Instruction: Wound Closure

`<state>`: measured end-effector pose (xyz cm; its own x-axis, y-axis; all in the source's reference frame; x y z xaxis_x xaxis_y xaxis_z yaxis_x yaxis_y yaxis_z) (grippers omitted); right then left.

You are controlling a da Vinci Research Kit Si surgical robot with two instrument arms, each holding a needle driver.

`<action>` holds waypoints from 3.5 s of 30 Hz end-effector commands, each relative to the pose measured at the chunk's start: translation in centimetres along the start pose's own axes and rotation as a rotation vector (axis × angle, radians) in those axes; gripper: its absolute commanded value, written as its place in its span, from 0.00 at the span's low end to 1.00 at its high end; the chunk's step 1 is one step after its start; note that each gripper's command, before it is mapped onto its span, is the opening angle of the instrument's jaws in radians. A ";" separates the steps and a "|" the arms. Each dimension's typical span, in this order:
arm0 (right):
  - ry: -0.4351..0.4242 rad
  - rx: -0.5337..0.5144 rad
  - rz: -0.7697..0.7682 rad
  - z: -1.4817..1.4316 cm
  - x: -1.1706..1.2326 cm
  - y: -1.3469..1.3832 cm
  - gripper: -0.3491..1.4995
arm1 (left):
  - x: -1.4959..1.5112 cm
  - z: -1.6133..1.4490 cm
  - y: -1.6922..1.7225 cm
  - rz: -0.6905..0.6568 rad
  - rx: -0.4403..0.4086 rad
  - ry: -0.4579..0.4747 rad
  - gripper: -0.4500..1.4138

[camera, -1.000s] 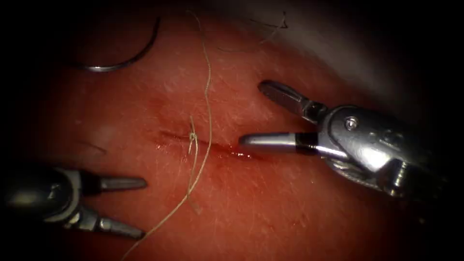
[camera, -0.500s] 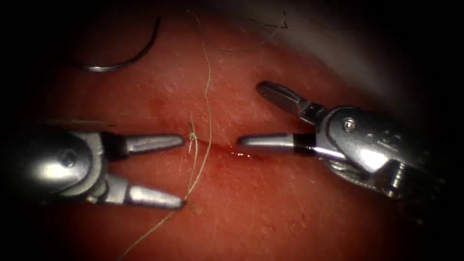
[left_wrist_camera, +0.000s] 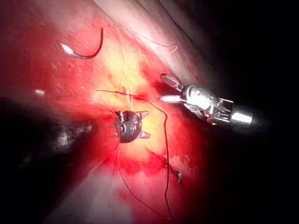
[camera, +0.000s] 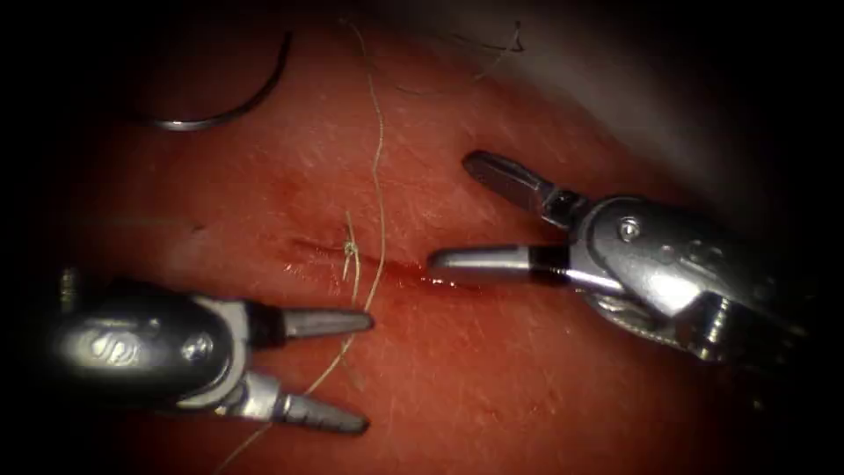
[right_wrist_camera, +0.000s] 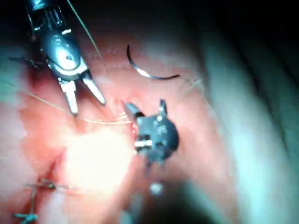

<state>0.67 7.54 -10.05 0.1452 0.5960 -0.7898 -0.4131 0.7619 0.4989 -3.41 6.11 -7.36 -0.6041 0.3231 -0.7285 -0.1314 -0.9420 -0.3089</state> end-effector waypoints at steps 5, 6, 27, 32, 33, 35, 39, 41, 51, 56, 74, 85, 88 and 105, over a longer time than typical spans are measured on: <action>0.002 0.000 -0.002 0.09 -0.01 0.00 0.99 | -0.04 0.11 0.06 0.042 0.036 -0.101 0.50; 0.002 0.002 -0.002 0.09 -0.02 0.00 0.99 | -0.04 0.10 0.06 0.055 0.051 -0.140 0.49; 0.003 0.003 -0.006 0.14 -0.05 -0.02 0.99 | -0.02 0.25 0.01 0.170 0.097 -0.212 0.17; 0.003 0.003 -0.006 0.14 -0.05 -0.02 0.99 | -0.04 0.23 0.06 0.188 0.115 -0.181 0.05; 0.003 0.003 -0.006 0.14 -0.05 -0.02 0.99 | -0.04 0.22 0.06 0.194 0.119 -0.174 0.05; 0.003 0.004 -0.006 0.14 -0.05 -0.02 0.99 | -0.05 0.21 0.06 0.200 0.119 -0.166 0.05; 0.003 0.006 -0.007 0.11 -0.06 -0.02 0.99 | -0.03 0.12 0.01 0.209 0.125 -0.141 0.05; 0.003 0.019 -0.008 0.11 -0.08 -0.02 0.99 | -0.01 0.06 -0.03 0.212 0.126 -0.129 0.05; -0.012 0.145 -0.110 0.38 -0.18 -0.30 0.99 | 0.02 -0.35 -0.33 0.192 0.158 -0.058 0.05; -0.008 0.119 -0.152 0.51 -0.15 -0.35 0.99 | 0.06 -0.43 -0.38 0.195 0.174 -0.047 0.05; -0.006 0.035 -0.312 1.05 -0.10 -0.38 0.99 | 0.06 -0.37 -0.35 0.191 0.183 -0.045 0.05; 0.014 0.011 -0.336 1.36 -0.09 -0.53 0.99 | 0.10 -0.39 -0.34 0.192 0.184 -0.047 0.05; 0.026 0.011 -0.345 1.38 -0.06 -0.54 0.99 | 0.10 -0.38 -0.34 0.192 0.183 -0.046 0.05; -0.021 0.168 -0.365 1.35 -0.13 -0.57 0.00 | 0.13 -0.37 -0.30 0.195 0.175 -0.043 0.05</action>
<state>2.04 7.35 -9.78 0.2783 0.2836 -0.9177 -0.1755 0.9543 0.2418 -3.12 6.50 -7.65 -0.6625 0.1359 -0.7366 -0.1433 -0.9882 -0.0534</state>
